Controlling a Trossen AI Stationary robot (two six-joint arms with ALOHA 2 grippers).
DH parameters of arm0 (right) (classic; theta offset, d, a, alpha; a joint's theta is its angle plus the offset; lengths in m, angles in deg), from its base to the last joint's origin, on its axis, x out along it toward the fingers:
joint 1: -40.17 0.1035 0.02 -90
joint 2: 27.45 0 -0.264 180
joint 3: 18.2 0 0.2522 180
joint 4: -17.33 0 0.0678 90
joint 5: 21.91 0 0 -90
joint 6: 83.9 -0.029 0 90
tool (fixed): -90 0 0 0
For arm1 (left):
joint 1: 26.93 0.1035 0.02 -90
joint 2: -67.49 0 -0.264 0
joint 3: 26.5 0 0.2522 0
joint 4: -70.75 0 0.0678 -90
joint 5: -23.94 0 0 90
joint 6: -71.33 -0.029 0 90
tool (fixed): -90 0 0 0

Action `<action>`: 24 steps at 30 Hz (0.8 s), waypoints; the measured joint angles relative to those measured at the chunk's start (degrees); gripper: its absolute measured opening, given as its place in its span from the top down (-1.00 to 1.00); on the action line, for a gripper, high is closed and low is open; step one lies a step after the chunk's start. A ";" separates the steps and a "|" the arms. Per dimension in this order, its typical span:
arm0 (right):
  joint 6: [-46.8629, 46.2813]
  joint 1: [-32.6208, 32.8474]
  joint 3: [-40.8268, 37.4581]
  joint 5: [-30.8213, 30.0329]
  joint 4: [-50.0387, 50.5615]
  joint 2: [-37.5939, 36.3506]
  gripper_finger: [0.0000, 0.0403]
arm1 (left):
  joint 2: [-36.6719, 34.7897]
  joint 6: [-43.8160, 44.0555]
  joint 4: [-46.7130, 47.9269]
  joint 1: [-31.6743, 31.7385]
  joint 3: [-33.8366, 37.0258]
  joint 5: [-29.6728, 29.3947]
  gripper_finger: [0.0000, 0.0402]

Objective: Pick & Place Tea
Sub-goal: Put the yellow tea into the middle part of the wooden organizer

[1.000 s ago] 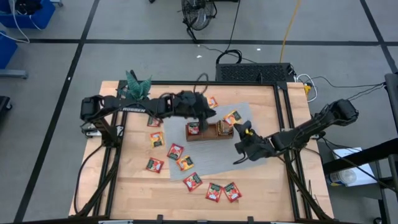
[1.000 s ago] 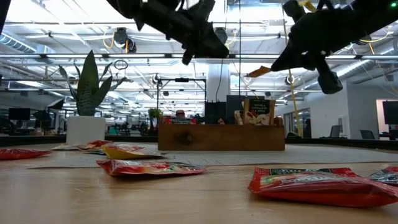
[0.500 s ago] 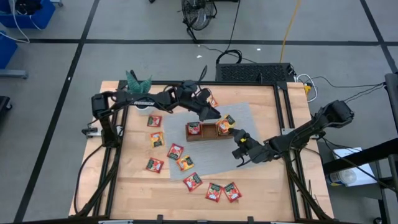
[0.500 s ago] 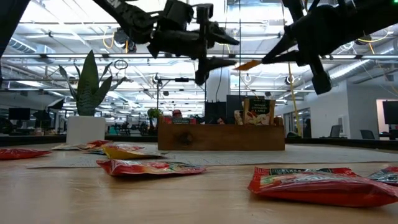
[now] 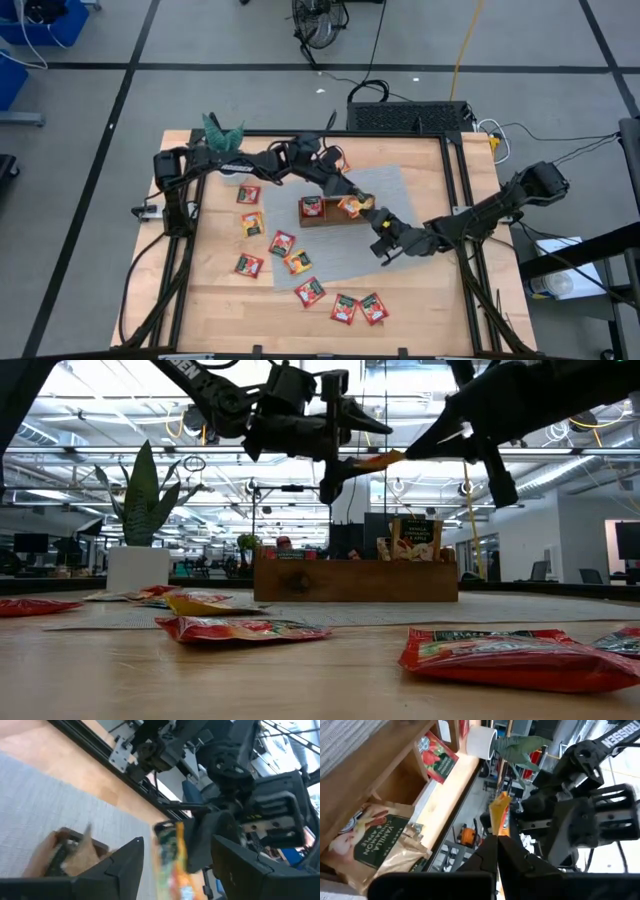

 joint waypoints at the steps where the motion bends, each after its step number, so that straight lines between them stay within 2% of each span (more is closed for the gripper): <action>1: -0.02 -0.57 0.00 0.41 0.00 0.00 1.00 | 0.00 -0.04 -0.08 -0.27 0.00 0.02 -0.14; 7: -0.27 -2.96 0.00 0.46 -0.15 0.00 1.00 | 0.00 -0.04 -0.16 -1.02 0.00 0.02 -0.14; 17: -1.67 -2.96 0.02 3.41 -1.15 0.00 1.00 | 0.00 -0.24 -0.13 -0.89 0.01 -0.27 -0.11; 20: -1.78 -2.96 0.02 3.41 -1.14 0.00 1.00 | 0.00 -0.31 -0.12 -0.89 0.02 -0.28 0.05; 24: -1.80 -2.96 0.02 3.43 -1.14 0.00 1.00 | 0.00 -1.27 -0.12 -0.84 0.01 -0.28 0.41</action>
